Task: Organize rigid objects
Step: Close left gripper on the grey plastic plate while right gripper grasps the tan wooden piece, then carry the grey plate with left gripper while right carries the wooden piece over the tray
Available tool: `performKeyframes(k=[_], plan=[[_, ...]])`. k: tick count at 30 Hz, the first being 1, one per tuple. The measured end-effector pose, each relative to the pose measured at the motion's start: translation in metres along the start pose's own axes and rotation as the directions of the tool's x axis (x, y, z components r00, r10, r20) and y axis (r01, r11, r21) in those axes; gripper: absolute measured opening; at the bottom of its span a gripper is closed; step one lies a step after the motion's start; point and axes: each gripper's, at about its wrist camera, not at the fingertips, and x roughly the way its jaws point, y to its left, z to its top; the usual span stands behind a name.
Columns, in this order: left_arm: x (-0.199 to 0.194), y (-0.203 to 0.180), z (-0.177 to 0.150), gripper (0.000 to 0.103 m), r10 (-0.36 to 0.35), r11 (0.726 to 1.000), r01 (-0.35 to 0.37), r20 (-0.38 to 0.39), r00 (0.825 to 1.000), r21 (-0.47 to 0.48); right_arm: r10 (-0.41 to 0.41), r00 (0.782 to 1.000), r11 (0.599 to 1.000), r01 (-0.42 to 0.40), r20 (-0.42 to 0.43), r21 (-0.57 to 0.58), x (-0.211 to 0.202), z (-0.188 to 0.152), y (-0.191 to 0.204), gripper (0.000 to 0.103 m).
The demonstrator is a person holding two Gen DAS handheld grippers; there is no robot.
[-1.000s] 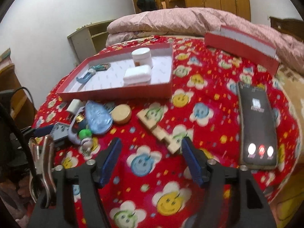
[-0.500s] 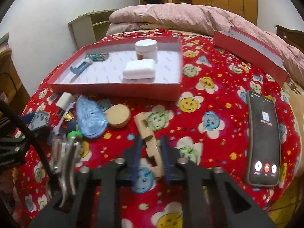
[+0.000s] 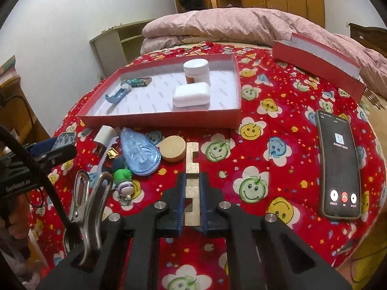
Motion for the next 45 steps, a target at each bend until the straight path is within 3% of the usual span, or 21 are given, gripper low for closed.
performKeyframes(k=[5, 11, 20, 32, 45], plan=[[0.002, 0.006, 0.014, 0.074, -0.019, 1.000, 0.020, 0.022, 1.000, -0.004, 0.002, 1.000, 0.999, -0.002, -0.004, 0.032, -0.002, 0.003, 0.000, 0.012], [0.019, 0.009, 0.031, 0.074, -0.048, 0.998, 0.048, -0.007, 0.999, -0.028, 0.033, 0.999, 0.998, -0.034, 0.014, 0.057, -0.011, 0.013, 0.001, 0.012], [0.030, 0.007, 0.062, 0.074, -0.029, 0.999, 0.029, 0.020, 0.999, -0.013, 0.032, 0.998, 0.997, -0.035, 0.048, 0.069, -0.011, 0.040, -0.001, 0.012], [0.069, 0.003, 0.079, 0.074, -0.003, 1.000, 0.003, -0.020, 1.000, -0.008, 0.009, 0.998, 0.996, -0.015, 0.062, 0.093, 0.019, 0.076, -0.010, 0.012], [0.106, 0.004, 0.084, 0.074, 0.004, 1.000, -0.004, -0.061, 0.998, 0.003, -0.072, 0.996, 0.994, 0.067, 0.058, 0.082, 0.056, 0.106, -0.019, 0.012]])
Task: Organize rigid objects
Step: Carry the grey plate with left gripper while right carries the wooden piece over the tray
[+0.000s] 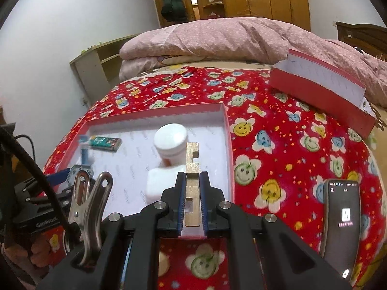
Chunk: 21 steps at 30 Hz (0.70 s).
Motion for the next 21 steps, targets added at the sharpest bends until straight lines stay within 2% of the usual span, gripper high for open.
performKeyframes(k=[21], plan=[[0.032, 0.004, 0.026, 0.074, 0.058, 0.997, -0.058, -0.005, 0.998, 0.051, -0.019, 0.999, 1.000, 0.018, -0.044, -0.025, 0.052, 0.017, 0.000, 0.012]])
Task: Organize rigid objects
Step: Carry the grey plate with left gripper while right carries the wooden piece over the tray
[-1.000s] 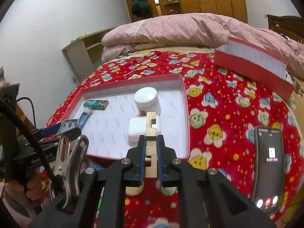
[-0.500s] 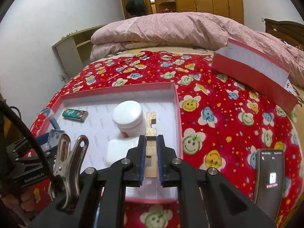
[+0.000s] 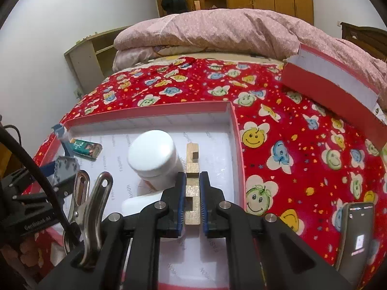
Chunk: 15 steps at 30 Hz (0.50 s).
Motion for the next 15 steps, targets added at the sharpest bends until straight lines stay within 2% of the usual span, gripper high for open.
performKeyframes(k=[15], plan=[[0.0091, 0.0022, 0.0110, 0.076, 0.006, 1.000, -0.006, 0.015, 1.000, 0.011, -0.014, 1.000, 1.000, 0.014, 0.014, -0.019, 0.0072, 0.0030, 0.0052, 0.012]])
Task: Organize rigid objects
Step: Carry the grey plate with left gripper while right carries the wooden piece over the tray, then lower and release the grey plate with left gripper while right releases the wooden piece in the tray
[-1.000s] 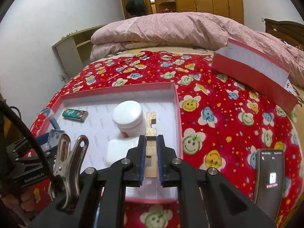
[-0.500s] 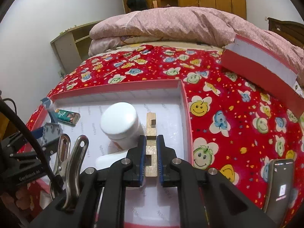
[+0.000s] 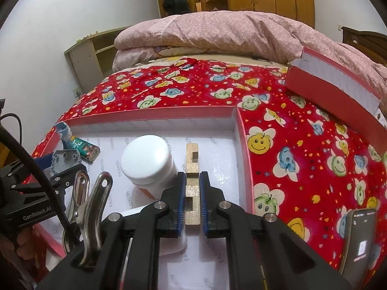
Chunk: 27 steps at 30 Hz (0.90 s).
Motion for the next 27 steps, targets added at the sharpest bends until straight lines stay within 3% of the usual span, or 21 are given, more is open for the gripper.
performKeyframes(k=[11, 13, 17, 27], plan=[[0.000, -0.001, 0.000, 0.078, -0.005, 1.000, 0.005, -0.002, 1.000, 0.001, 0.002, 1.000, 1.000, -0.002, -0.003, 0.003, 0.000, 0.001, 0.000, 0.013], [0.000, -0.001, -0.001, 0.079, -0.011, 1.000, 0.011, -0.010, 1.000, 0.003, 0.007, 1.000, 1.000, -0.007, -0.004, 0.002, 0.000, 0.001, 0.000, 0.015], [-0.003, -0.001, -0.003, 0.079, -0.024, 1.000, 0.024, -0.017, 1.000, -0.011, 0.014, 1.000, 1.000, -0.014, 0.003, 0.008, -0.003, -0.001, -0.001, 0.031], [-0.029, -0.003, -0.009, 0.079, -0.038, 0.999, 0.038, 0.002, 0.999, -0.029, 0.026, 0.999, 1.000, -0.026, 0.037, 0.003, -0.030, -0.001, 0.002, 0.040]])
